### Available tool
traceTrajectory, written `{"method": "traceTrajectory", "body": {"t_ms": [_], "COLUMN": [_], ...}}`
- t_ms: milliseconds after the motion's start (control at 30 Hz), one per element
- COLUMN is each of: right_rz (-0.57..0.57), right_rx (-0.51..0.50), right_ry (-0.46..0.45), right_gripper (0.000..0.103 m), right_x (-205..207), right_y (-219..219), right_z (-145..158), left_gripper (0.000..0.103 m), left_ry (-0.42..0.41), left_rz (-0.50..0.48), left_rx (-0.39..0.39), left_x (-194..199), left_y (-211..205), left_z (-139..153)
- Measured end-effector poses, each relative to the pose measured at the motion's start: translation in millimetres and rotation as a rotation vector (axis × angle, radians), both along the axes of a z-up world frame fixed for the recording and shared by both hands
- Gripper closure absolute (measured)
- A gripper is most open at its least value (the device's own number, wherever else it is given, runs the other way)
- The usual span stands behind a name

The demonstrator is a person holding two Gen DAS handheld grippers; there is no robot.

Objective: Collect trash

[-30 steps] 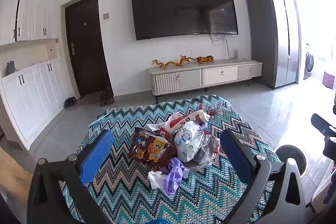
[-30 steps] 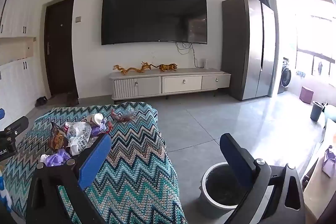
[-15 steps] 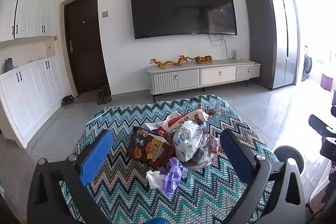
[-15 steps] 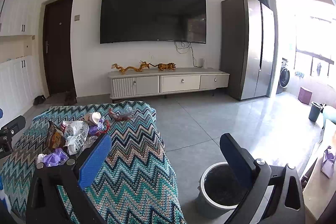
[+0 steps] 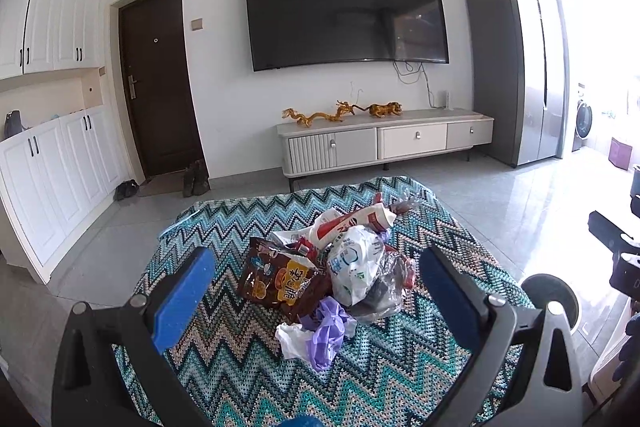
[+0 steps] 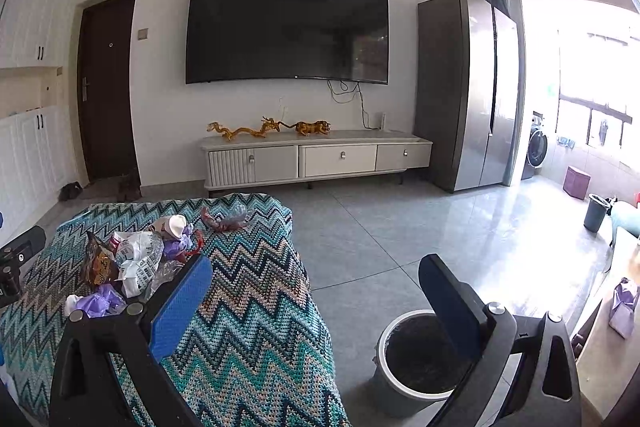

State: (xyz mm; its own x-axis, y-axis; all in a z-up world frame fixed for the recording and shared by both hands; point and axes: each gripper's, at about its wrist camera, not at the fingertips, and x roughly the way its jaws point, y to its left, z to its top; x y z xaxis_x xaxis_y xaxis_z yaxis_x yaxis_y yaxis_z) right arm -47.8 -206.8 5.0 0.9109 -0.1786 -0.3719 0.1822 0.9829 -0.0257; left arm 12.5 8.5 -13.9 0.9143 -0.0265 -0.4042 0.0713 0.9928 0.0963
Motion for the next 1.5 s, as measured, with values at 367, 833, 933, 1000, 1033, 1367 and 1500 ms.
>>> {"method": "traceTrajectory", "body": {"t_ms": [367, 833, 933, 1000, 1033, 1367, 1500], "right_rz": [-0.011, -0.003, -0.001, -0.003, 0.0, 0.102, 0.17], "right_rx": [-0.001, -0.003, -0.008, -0.008, -0.003, 0.047, 0.065], "right_ry": [-0.004, 0.011, 0.028, 0.037, 0.041, 0.134, 0.189], "right_gripper": [0.0, 0.0, 0.0, 0.0, 0.0, 0.0, 0.0], "right_x": [5, 18, 24, 27, 29, 57, 72], "right_y": [0, 0, 1, 2, 2, 14, 26], "right_z": [-4, -7, -8, -8, -7, -16, -28], "left_gripper": [0.0, 0.0, 0.0, 0.0, 0.0, 0.001, 0.001], "left_ry": [0.032, 0.062, 0.065, 0.073, 0.077, 0.185, 0.278], "left_rz": [-0.007, -0.034, -0.038, -0.041, -0.037, -0.101, -0.238], "left_rx": [0.014, -0.004, 0.014, 0.008, 0.004, 0.015, -0.012], "left_x": [9, 19, 31, 34, 37, 50, 46], "left_y": [2, 21, 24, 32, 40, 86, 79], "left_z": [-7, -12, -15, -15, -15, -36, -60]}}
